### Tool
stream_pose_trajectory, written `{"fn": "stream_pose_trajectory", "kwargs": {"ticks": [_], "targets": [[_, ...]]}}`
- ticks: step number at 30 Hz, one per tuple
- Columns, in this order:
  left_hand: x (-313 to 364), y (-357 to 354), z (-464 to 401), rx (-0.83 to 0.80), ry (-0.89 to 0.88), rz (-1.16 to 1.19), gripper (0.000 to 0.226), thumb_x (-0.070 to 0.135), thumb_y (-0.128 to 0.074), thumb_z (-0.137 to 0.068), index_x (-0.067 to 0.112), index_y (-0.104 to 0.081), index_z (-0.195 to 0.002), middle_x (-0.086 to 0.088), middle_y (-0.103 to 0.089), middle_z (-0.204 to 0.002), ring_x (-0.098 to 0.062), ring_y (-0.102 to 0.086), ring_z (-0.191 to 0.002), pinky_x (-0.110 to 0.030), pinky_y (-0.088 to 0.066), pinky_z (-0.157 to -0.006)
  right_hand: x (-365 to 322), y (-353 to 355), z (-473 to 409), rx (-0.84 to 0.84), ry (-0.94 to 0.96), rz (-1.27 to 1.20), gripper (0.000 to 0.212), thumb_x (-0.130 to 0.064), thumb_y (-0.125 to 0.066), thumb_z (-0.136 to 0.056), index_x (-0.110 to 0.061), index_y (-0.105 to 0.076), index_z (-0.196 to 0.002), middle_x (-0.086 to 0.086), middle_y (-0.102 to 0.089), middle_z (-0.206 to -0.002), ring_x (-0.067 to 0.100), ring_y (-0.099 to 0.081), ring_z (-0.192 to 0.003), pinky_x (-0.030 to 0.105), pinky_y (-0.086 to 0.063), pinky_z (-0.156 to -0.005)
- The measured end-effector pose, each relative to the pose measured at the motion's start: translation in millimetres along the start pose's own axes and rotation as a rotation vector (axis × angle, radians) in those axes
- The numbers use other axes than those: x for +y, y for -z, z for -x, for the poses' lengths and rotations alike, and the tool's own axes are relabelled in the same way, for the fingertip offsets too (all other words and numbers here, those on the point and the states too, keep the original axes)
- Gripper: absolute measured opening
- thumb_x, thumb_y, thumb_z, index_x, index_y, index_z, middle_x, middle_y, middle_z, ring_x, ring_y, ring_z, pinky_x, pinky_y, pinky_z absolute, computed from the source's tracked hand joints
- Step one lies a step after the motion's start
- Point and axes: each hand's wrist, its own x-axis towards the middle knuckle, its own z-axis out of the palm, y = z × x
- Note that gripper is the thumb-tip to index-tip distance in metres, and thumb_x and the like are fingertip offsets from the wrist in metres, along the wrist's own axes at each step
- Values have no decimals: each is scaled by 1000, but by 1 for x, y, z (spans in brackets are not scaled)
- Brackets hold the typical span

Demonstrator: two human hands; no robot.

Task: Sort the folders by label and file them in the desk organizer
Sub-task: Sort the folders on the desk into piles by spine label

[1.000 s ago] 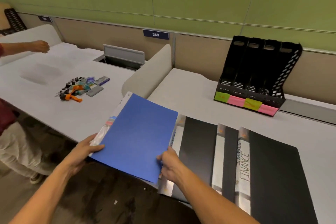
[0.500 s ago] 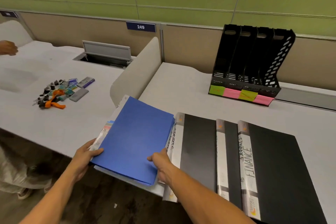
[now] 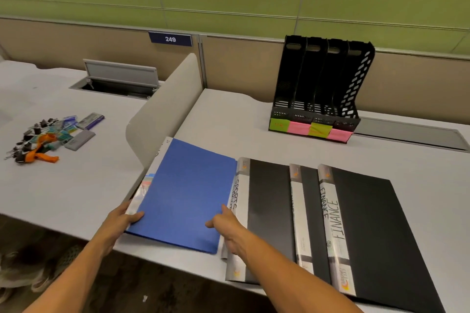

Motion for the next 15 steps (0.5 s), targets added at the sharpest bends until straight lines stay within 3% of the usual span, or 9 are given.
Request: {"fn": "stream_pose_trajectory", "kwargs": {"ticks": [3,6,8,11,15], "targets": [[7,-11,8,45,-33,-183,60,23,-68,-95,18,-43,-149,-13,-56,-140,-32,-58,-113,-48,-45,-100,-3,18,14,-61,50,1,76,1,-54,-96,-23,-19,-158,6,-35,-159,25,-43,-139,38,-42,-108],[21,-33,23,357,-198,-503,67,19,-76,-87,10,-45,-146,-23,-52,-141,-49,-47,-125,-64,-40,-104,-6,47,30,-60,136,-7,67,0,-57,-92,-25,-36,-150,-1,-60,-133,20,-64,-115,32,-54,-87],[37,-61,43,523,-412,-504,61,7,-75,-84,5,-51,-140,-26,-53,-134,-48,-46,-122,-64,-41,-101,-4,76,42,-9,194,-5,59,-4,-62,-90,-26,-46,-142,-4,-66,-123,18,-68,-106,32,-57,-83],[62,-120,76,401,-731,-419,53,-6,-71,-84,1,-55,-134,-22,-55,-130,-39,-50,-119,-51,-44,-100,8,129,60,104,276,11,50,-5,-62,-91,-29,-53,-134,-5,-69,-118,14,-70,-100,26,-55,-76],[86,-208,110,91,-787,-311,45,2,-70,-89,8,-58,-132,-11,-59,-126,-20,-60,-101,-28,-52,-85,38,213,84,395,340,78,41,-10,-60,-95,-38,-57,-123,-6,-66,-123,10,-68,-100,26,-56,-81]]}}
